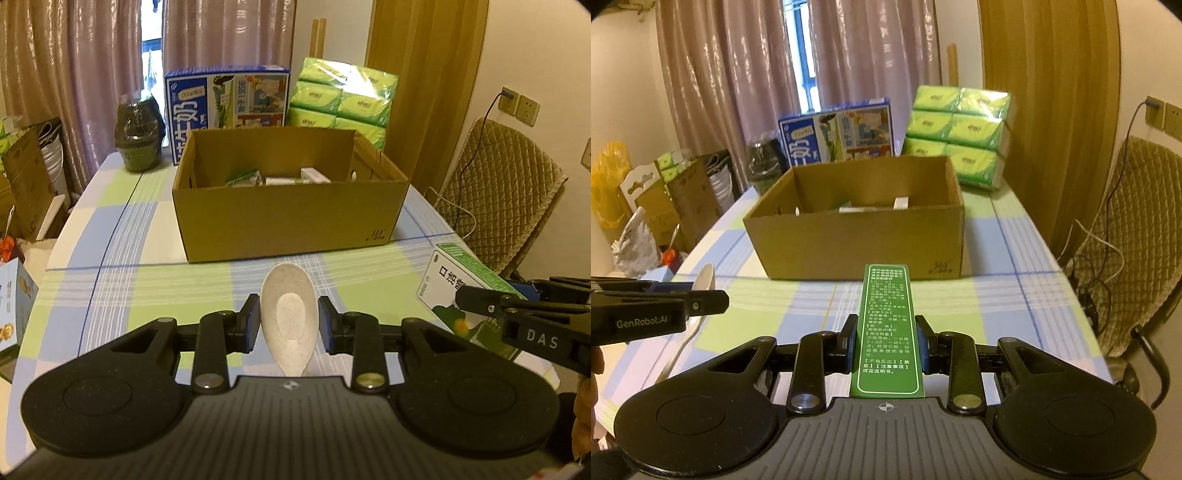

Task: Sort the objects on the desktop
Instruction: 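Carry the spoon and green box into the cardboard box and release both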

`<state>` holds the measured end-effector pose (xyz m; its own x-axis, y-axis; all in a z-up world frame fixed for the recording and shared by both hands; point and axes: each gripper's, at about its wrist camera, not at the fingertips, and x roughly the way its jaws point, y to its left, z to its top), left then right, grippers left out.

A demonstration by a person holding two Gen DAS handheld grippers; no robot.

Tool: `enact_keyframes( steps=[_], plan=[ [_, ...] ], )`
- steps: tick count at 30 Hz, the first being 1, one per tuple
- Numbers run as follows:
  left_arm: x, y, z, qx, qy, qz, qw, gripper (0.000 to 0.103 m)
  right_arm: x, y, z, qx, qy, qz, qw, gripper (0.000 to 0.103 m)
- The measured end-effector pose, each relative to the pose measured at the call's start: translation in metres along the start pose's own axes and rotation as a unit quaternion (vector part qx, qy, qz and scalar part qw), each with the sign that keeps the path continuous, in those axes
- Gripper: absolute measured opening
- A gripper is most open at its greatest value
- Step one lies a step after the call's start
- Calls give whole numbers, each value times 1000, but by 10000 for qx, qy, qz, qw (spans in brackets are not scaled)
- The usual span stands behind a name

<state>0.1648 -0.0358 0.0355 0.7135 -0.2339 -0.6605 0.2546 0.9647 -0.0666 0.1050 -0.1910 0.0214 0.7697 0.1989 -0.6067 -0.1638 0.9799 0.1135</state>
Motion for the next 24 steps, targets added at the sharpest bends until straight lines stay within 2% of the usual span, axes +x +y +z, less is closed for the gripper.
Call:
enact_keyframes(
  steps=[9,24],
  plan=[
    [-4,2,37,59,-98,-129,9999,27,-3,-3,29,-109,-146,98,9998,28],
    [16,20,102,109,-15,-191,9998,27,25,-16,104,-377,-171,156,9990,28]
  ],
)
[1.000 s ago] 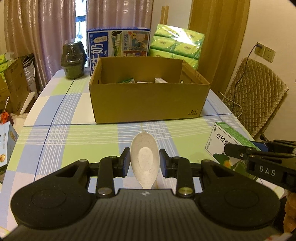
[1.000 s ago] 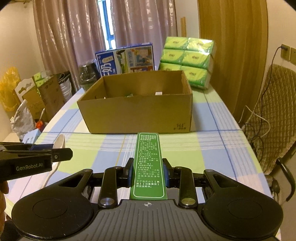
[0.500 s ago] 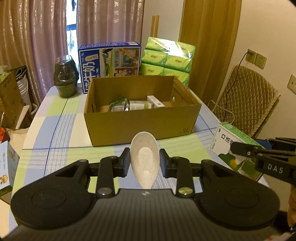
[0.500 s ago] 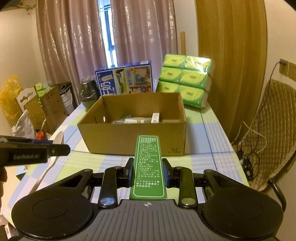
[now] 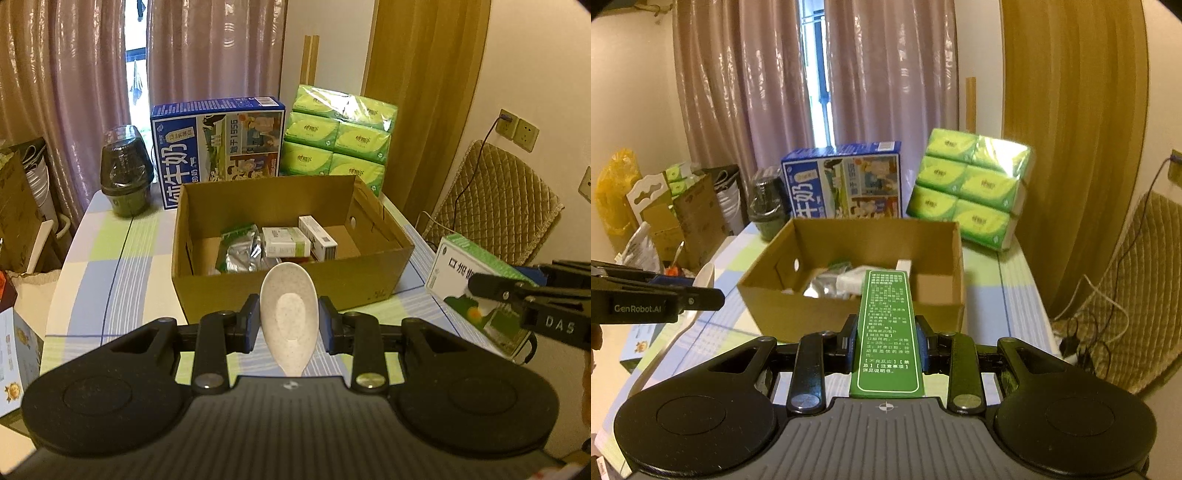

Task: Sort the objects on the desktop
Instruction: 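Carry the spoon and green box into the cardboard box and release both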

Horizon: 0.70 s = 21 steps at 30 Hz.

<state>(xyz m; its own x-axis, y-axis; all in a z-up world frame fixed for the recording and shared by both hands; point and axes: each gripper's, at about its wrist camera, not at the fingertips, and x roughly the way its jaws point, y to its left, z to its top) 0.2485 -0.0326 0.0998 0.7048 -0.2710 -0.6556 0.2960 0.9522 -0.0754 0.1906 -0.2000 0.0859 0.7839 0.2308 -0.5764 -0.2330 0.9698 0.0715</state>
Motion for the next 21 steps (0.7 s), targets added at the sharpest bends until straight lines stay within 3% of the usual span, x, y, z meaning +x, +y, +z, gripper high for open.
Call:
enact_keyframes(
  steps=[11,21],
  plan=[
    [30,16,56,17,59,57,10000,27,43,-15,61,-51,67,8,10000,28],
    [72,35,87,-84,249,50,9996,27,93,-27,90,19,203,29,9998,28]
  ],
)
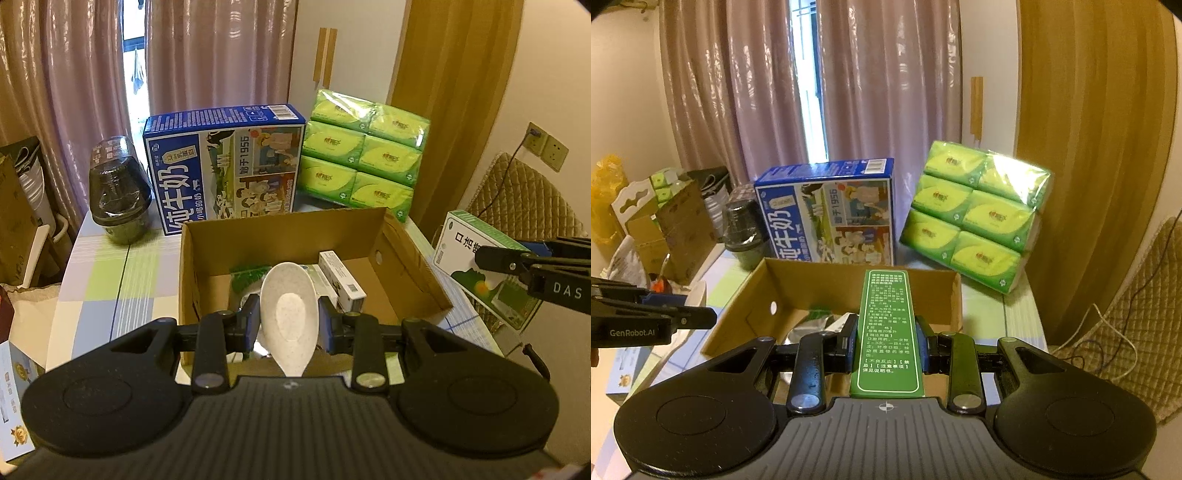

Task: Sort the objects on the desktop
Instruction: 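Carry the spoon and green box into the cardboard box and release both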

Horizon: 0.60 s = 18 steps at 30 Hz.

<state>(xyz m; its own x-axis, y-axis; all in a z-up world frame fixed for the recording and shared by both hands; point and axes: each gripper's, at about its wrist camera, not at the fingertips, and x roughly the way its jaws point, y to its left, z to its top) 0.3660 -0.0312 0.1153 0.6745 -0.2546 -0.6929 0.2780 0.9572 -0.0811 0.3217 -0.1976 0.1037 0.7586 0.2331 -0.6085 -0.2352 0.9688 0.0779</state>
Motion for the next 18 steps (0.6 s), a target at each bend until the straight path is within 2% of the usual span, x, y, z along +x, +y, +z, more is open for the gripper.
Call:
enact_keyframes(
  steps=[10,18],
  plan=[
    [46,22,24,-248,72,-27,9997,27,42,-10,19,-59,66,-117,9999,28],
    [80,27,33,-258,99,-11,9996,27,66,-16,23,-45,27,-199,9998,28]
  ],
)
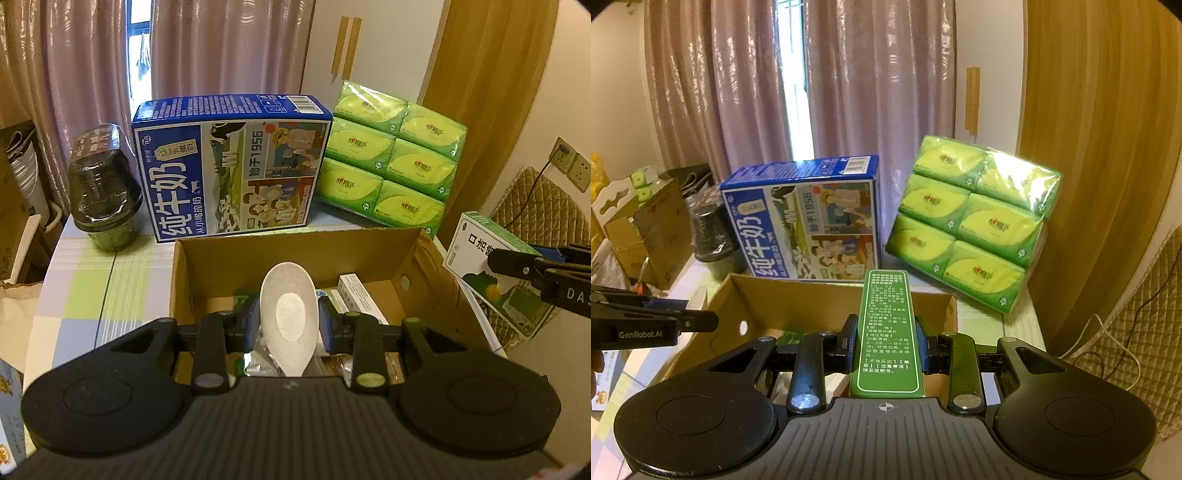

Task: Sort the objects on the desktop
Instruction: 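Carry the spoon and green box into the cardboard box and release both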

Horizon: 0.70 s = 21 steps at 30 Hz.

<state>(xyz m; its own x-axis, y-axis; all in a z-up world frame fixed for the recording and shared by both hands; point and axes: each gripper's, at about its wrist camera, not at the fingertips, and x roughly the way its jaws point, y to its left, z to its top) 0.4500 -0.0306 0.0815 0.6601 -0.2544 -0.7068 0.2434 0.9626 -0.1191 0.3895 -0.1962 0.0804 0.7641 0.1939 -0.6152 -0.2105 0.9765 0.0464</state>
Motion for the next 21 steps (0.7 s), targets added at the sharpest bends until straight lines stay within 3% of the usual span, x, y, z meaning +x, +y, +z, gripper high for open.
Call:
enact_keyframes(
  steps=[18,19,21],
  plan=[
    [57,16,5,-139,58,66,9999,28,41,-13,-15,144,178,-43,9997,28],
    [60,18,5,-194,59,119,9997,36,42,-14,-16,149,180,-48,9997,28],
    [63,20,3,-222,34,161,9996,38,43,-15,-17,155,185,-53,9997,28]
  ],
)
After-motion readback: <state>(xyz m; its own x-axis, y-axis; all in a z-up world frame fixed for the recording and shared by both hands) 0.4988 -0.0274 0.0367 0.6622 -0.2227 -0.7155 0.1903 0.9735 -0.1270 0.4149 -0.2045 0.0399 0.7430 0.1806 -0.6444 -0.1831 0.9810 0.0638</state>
